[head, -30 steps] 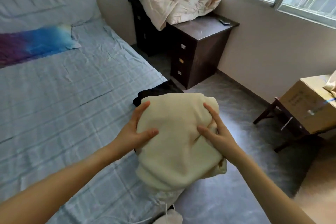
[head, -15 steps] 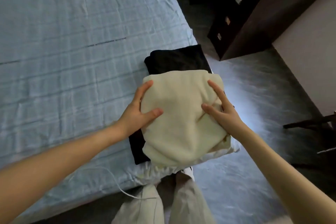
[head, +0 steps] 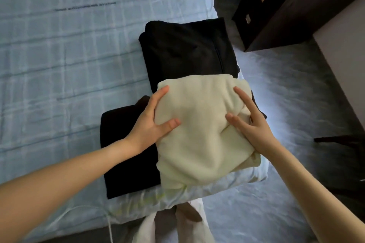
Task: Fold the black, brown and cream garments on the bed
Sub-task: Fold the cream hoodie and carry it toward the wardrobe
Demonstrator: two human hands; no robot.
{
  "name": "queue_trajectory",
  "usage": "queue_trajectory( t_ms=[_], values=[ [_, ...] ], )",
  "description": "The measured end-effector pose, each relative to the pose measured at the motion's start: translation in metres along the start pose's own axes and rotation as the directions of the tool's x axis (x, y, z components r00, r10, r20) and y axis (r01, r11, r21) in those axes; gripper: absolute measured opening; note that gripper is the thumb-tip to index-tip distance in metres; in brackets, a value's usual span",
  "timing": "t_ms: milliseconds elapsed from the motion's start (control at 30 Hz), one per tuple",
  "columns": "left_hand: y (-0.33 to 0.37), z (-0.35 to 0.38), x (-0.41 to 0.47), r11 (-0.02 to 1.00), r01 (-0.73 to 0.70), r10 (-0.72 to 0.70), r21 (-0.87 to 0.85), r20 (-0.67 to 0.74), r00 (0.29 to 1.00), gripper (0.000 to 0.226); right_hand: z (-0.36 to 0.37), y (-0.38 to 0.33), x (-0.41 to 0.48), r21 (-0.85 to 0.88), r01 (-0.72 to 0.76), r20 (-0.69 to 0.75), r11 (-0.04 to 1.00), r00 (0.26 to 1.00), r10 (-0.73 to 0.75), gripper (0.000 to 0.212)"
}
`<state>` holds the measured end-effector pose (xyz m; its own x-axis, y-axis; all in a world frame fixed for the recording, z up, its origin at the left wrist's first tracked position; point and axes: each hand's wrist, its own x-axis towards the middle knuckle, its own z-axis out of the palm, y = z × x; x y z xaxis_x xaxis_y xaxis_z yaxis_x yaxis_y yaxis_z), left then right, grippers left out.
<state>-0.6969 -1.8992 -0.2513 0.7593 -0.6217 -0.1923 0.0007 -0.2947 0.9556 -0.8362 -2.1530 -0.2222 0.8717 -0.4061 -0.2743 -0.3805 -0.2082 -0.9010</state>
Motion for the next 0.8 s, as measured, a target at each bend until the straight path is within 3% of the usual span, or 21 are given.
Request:
queue_trajectory(
  t_ms=[367,500,633,667,733,800],
  values=[
    [-0.008,-0.002,0.039,0.987,-0.148,0.149,0.066,-0.008,0.989,0.083,-0.008,0.012,0.03,-0.107,0.124,-0.086,0.987,0.987,-0.134,0.065],
    [-0.024,0.005,0.044,0.99,-0.044,0.034,0.137,0.073,0.997,0.087,0.01,0.036,0.033,-0.058,0.041,-0.051,0.997,0.998,-0.044,0.065],
    [-0.024,0.004,0.038,0.957,-0.022,0.004,0.29,0.065,0.998,0.09,0.007,0.032,0.03,-0.217,0.029,-0.052,0.976,0.998,-0.041,0.066],
    [-0.019,0.001,0.039,0.914,-0.034,0.016,0.404,0.048,0.999,0.09,0.004,0.026,0.029,-0.296,0.011,-0.052,0.955,0.998,-0.027,0.066],
    [-0.008,-0.005,0.042,0.721,-0.101,0.14,0.685,-0.001,0.99,0.089,0.003,0.016,0.029,-0.586,-0.06,-0.18,0.808,0.982,-0.057,0.063],
    [0.007,-0.004,0.046,0.493,-0.262,0.352,0.83,0.086,0.932,0.085,0.013,-0.002,0.029,-0.757,-0.037,-0.26,0.652,0.933,-0.248,0.066]
  ],
)
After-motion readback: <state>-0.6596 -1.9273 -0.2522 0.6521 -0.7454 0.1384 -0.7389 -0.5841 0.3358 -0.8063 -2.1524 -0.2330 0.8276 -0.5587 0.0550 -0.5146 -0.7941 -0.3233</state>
